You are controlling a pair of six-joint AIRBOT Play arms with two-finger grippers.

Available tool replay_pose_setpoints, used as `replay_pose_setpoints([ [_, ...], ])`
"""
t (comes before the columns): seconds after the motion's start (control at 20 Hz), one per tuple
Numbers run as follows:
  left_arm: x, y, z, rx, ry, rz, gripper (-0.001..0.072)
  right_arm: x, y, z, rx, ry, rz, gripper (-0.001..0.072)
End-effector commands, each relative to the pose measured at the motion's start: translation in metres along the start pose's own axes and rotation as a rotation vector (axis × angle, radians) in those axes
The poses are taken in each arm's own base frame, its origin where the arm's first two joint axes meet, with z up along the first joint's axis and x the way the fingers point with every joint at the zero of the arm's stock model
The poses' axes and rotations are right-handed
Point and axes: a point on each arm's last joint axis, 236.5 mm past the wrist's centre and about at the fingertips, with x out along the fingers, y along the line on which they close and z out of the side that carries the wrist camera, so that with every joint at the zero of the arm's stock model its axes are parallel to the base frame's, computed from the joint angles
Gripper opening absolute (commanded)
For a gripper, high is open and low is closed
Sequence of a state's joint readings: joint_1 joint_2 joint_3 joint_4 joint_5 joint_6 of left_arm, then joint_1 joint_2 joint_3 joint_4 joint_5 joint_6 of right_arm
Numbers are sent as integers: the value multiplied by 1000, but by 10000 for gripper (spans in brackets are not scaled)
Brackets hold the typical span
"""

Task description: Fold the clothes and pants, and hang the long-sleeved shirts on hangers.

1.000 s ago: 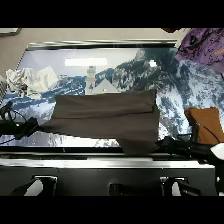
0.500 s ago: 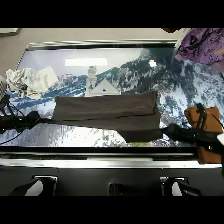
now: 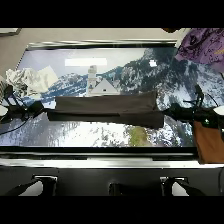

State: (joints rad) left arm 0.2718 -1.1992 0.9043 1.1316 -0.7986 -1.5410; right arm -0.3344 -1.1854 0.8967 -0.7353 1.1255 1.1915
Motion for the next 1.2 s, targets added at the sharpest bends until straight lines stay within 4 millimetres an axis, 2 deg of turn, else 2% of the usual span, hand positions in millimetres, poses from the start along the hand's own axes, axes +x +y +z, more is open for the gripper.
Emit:
replay_pose_setpoints([
  [0.0,21,-4,19,32,-8,2,17,27,-6,26,-78,-4,-65,22],
  [0.15,37,-6,33,36,-8,2,17,47,-5,54,-102,-47,-122,23],
  [0.35,58,-15,46,57,0,-4,17,76,-1,70,-120,-14,-125,22],
  [0.55,86,-11,45,57,42,2,18,96,-14,87,-106,-9,-183,22],
  [0.8,111,1,32,40,95,21,18,115,-32,88,-53,10,-199,23],
  [1.0,120,3,25,40,114,25,25,119,-35,85,-41,22,-200,26],
  [1.05,120,3,27,38,105,25,74,119,-34,82,-36,34,-195,37],
  [1.15,117,-2,34,38,89,15,323,116,-30,74,5,68,-182,195],
])
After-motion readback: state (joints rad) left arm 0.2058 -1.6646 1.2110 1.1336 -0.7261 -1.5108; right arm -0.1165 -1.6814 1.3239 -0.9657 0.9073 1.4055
